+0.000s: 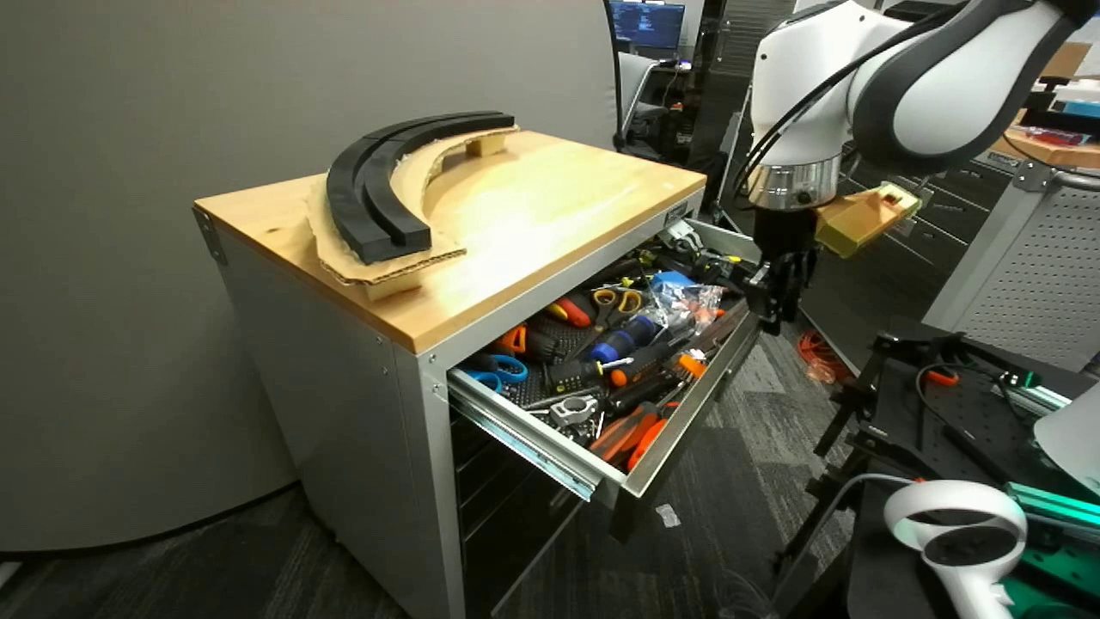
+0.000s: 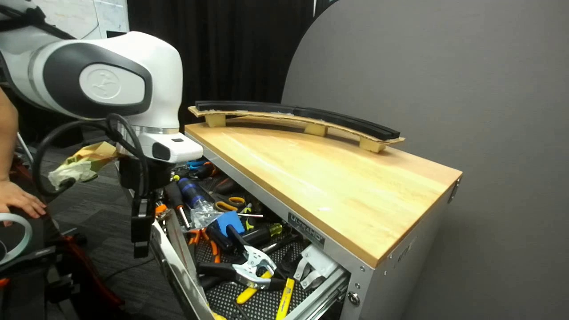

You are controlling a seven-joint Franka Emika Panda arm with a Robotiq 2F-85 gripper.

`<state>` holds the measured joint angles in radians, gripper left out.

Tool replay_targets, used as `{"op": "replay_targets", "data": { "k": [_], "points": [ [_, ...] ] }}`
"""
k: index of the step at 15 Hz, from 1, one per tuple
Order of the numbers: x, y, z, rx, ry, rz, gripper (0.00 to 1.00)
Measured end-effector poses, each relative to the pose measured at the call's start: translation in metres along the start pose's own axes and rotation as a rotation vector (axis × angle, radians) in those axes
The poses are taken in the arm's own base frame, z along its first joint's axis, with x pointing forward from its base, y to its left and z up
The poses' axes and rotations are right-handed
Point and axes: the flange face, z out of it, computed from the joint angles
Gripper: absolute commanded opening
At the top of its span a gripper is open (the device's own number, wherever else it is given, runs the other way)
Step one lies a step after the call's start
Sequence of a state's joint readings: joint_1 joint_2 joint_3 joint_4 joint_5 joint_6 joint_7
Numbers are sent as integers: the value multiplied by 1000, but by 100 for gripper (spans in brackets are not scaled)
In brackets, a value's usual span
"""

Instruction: Put the screwdriver in the drawer and close it

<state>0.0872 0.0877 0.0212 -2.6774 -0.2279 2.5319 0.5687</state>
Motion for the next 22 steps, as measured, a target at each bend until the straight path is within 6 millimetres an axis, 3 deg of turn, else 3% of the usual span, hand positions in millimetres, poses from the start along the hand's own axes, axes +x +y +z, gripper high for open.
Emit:
{"op": "replay_targets", "data": {
  "k": [2, 9, 15, 20, 21, 22],
  "points": [
    [5, -6, -3, 26, 67, 55, 0],
    [42, -37, -8, 72, 330, 161, 0],
    [80, -72, -10, 27, 530, 114, 0],
    [93, -97, -10, 17, 678, 80, 0],
    [90, -98, -9, 20, 696, 79, 26],
    [88, -98, -8, 23, 708, 77, 27]
  ]
}}
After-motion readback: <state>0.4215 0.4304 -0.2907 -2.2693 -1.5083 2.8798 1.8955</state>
